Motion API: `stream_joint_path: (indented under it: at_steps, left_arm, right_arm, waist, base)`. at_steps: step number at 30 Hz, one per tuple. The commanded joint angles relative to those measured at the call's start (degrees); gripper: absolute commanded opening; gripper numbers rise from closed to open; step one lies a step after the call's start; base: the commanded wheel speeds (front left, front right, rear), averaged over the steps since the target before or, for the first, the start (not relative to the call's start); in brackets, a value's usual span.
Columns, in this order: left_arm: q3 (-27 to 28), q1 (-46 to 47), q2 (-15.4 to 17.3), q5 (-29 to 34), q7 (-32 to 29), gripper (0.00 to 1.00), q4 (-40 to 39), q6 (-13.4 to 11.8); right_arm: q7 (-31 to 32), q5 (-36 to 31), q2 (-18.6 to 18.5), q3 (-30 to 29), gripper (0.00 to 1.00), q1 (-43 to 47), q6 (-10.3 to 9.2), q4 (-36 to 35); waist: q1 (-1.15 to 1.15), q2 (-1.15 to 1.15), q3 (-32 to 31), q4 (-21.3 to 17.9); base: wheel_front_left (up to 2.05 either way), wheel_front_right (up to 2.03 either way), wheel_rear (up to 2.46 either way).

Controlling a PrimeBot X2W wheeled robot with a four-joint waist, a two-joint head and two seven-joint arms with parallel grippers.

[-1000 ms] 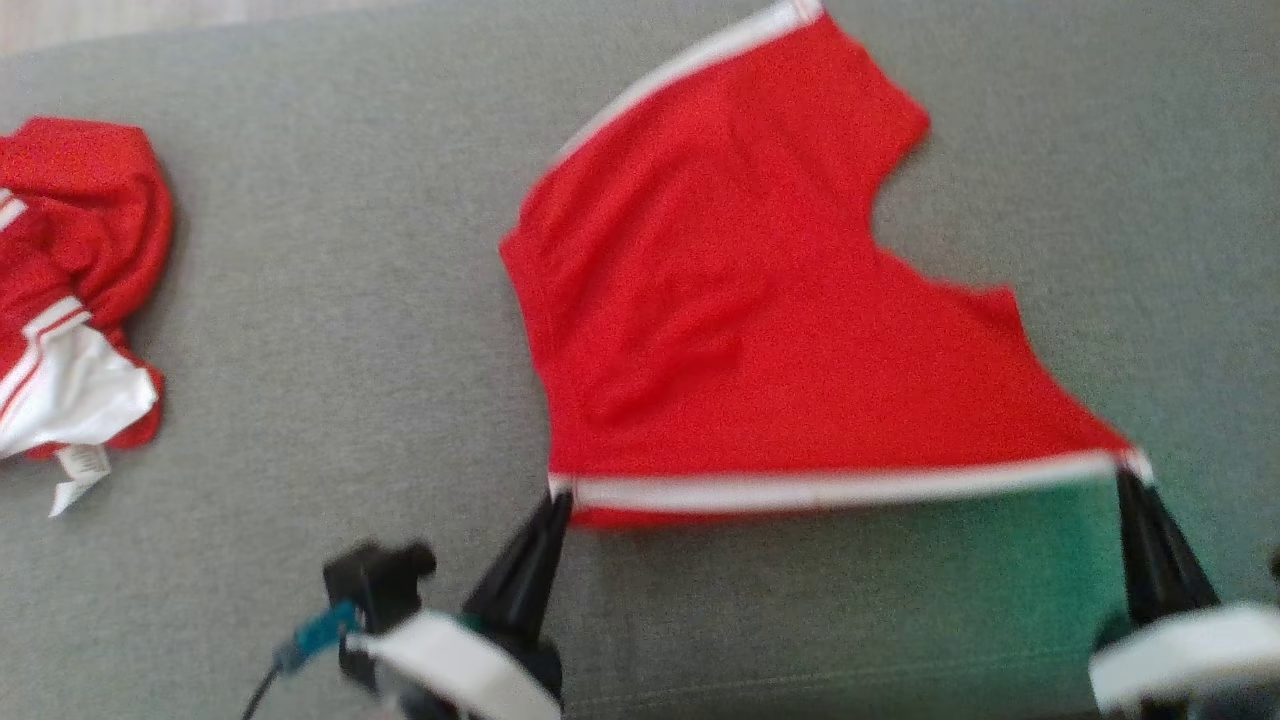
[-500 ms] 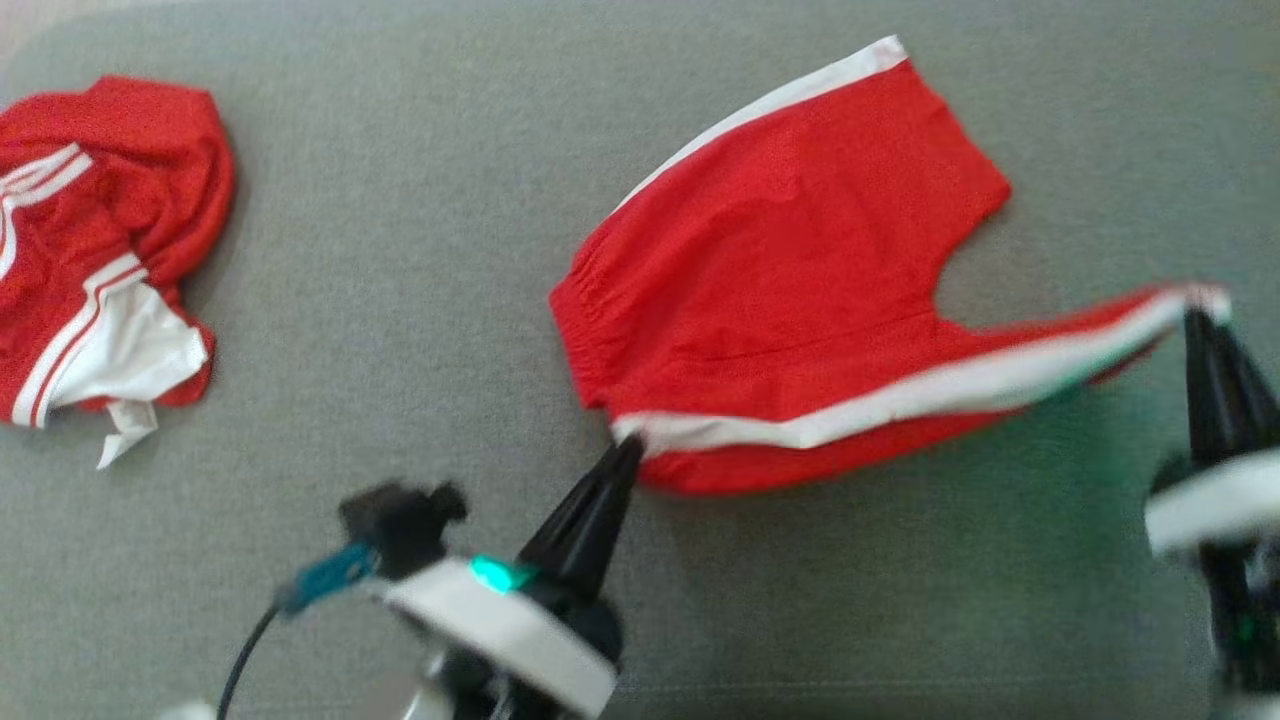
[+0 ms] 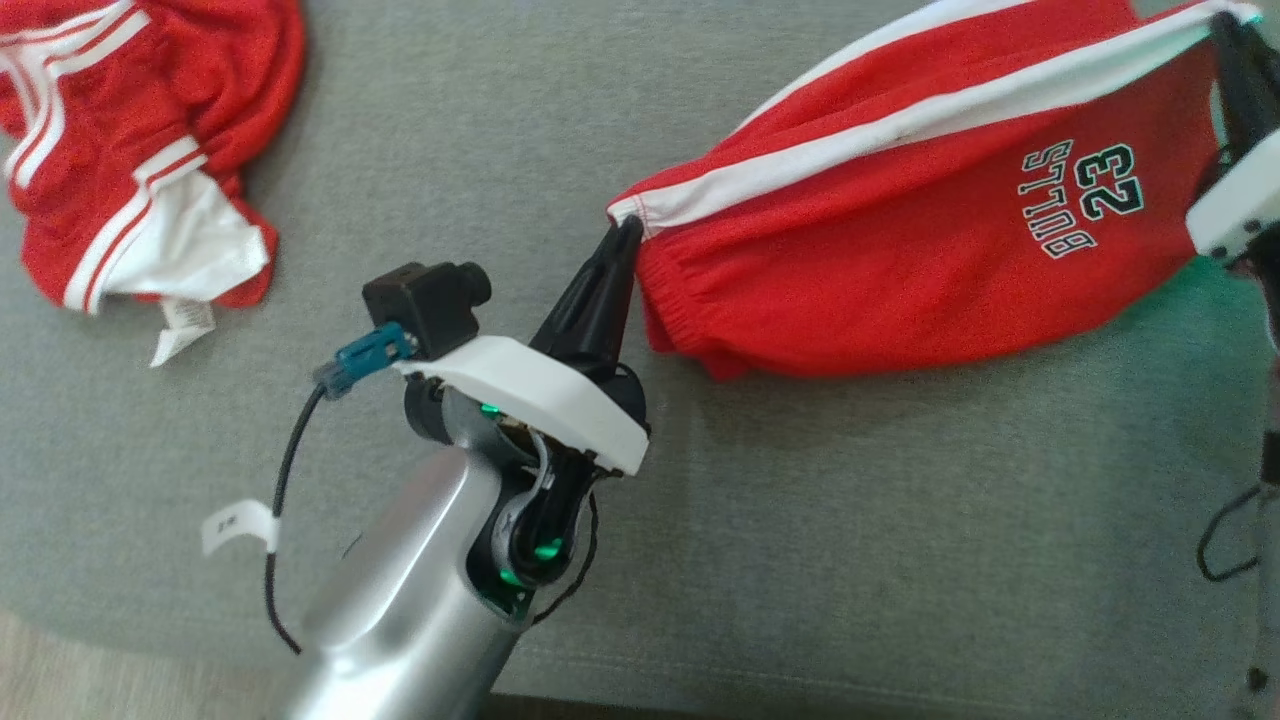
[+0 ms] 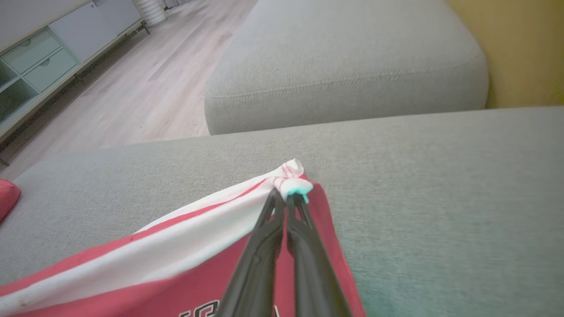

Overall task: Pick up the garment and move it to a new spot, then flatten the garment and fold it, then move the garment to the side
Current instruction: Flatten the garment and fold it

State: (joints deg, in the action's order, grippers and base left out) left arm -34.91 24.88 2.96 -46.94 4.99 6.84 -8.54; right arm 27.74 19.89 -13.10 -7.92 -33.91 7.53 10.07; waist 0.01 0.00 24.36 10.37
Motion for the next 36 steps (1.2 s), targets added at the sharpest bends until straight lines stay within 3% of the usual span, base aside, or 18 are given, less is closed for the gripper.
stream_joint_path:
  at_steps: [1,20,25,27,28,29,30,36]
  left_arm:
    - [0.56,2.56,0.07,-0.79,1.57,0.0,0.22,0.32]
    - [-10.45,14.07,-0.08,-9.1,9.41,0.0,10.24,-3.42]
    - [-12.27,15.34,-0.08,-10.26,9.8,0.11,11.93,-4.07]
    - [-12.52,15.73,-0.08,-10.51,9.88,0.38,12.37,-4.56]
    - [-12.63,15.82,-0.08,-10.6,9.91,0.51,12.53,-4.7]
    - [-12.68,15.87,-0.08,-10.52,9.94,0.95,12.7,-4.88]
    - [-12.65,15.81,-0.08,-10.35,9.96,1.0,12.81,-5.06]
    - [-9.41,12.79,-0.08,-6.21,9.99,1.0,10.96,-6.89]
  right_arm:
    - [-0.22,0.8,-0.64,1.74,0.0,-2.64,-0.04,0.66]
    - [-7.23,-1.68,-5.79,8.26,0.0,-17.14,-0.04,20.64]
    - [-9.93,-1.65,-6.22,9.8,0.0,-18.28,-0.04,24.47]
    - [-11.51,-1.73,-6.09,9.81,0.01,-18.91,-0.04,25.53]
    - [-12.38,-1.83,-5.91,9.87,0.63,-19.18,-0.04,25.99]
    - [-13.02,-1.94,-5.7,10.07,1.0,-19.25,-0.04,26.41]
    - [-13.39,-2.01,-5.6,10.25,1.0,-19.25,-0.04,26.88]
    - [-14.72,-3.67,-7.44,13.47,1.0,-18.51,-0.04,26.08]
  waist:
    - [-0.01,0.0,1.17,1.93]
    - [-0.01,0.0,3.77,4.28]
    - [-0.01,0.0,3.57,4.76]
    - [-0.01,0.0,3.68,4.77]
    - [-0.01,0.0,3.7,4.74]
    - [-0.01,0.0,3.65,4.68]
    - [-0.01,0.0,3.56,4.6]
    - [-0.01,0.0,2.74,3.67]
  base:
    - [0.0,0.0,0.0]
    - [0.0,0.0,0.0]
    - [0.0,0.0,0.0]
    - [0.0,0.0,0.0]
    - [0.0,0.0,0.0]
    - [0.0,0.0,0.0]
    - [0.0,0.0,0.0]
    - [0.0,0.0,0.0]
